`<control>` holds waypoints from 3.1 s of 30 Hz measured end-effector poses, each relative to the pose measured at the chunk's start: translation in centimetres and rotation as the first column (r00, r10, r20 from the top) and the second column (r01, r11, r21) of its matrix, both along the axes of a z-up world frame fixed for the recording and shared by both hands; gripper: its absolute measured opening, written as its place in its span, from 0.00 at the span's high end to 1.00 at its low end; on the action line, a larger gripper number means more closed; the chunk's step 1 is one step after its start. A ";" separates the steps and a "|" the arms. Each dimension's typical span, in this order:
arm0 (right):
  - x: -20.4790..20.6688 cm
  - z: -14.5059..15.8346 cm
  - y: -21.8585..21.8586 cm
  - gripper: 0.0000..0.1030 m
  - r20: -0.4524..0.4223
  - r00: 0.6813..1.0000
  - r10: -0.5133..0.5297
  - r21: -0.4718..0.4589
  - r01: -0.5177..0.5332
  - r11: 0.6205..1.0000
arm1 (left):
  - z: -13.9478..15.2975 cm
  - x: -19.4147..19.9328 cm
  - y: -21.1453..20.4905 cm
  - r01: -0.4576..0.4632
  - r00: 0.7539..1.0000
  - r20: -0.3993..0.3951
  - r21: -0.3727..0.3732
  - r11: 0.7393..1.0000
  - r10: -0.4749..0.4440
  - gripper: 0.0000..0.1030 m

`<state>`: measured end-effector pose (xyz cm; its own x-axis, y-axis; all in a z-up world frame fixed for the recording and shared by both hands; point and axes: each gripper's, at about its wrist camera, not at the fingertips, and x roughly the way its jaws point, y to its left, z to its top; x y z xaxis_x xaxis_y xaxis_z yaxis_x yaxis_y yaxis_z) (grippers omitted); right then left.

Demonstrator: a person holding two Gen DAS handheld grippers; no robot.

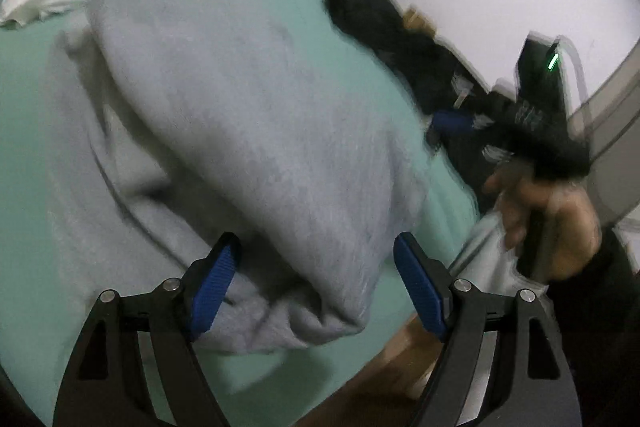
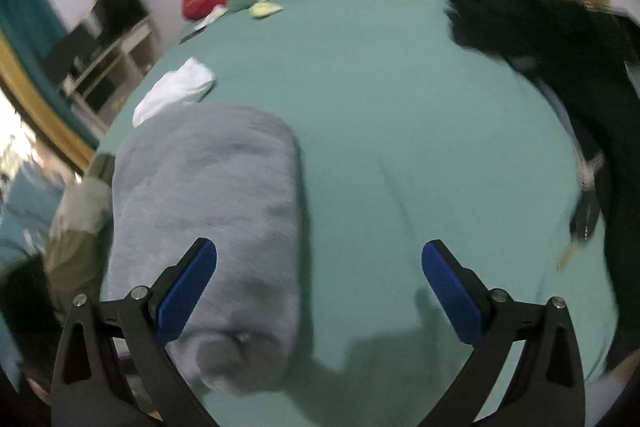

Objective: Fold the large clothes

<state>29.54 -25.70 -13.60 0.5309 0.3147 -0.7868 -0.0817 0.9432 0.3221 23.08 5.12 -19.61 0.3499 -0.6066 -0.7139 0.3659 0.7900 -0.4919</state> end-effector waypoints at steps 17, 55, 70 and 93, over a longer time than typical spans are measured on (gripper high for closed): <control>-1.9 -8.1 14.2 0.01 -0.076 0.956 0.284 -0.005 -0.285 0.958 | -2.5 -3.1 9.1 -0.049 0.999 0.008 0.184 0.982 0.048 0.84; 9.1 -6.5 16.2 0.01 0.170 0.969 0.181 -0.186 -0.149 0.971 | -1.3 12.8 14.6 -0.285 0.959 0.054 0.141 0.948 0.280 0.08; 4.8 -4.8 13.4 0.01 0.136 0.983 0.121 -0.047 -0.116 0.992 | -6.0 12.3 17.5 -0.381 0.918 -0.168 -0.127 0.916 0.359 0.08; 6.7 -10.2 15.1 0.05 -0.016 0.985 0.171 0.331 -0.156 0.931 | -6.1 12.3 12.0 -0.226 0.973 -0.057 -0.086 0.970 0.221 0.11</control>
<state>36.24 -10.63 -23.84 0.4179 0.6380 -0.6468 -0.2049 0.7598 0.6171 35.39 17.14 -25.72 0.4514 -0.5801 -0.6781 0.1597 0.8001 -0.5782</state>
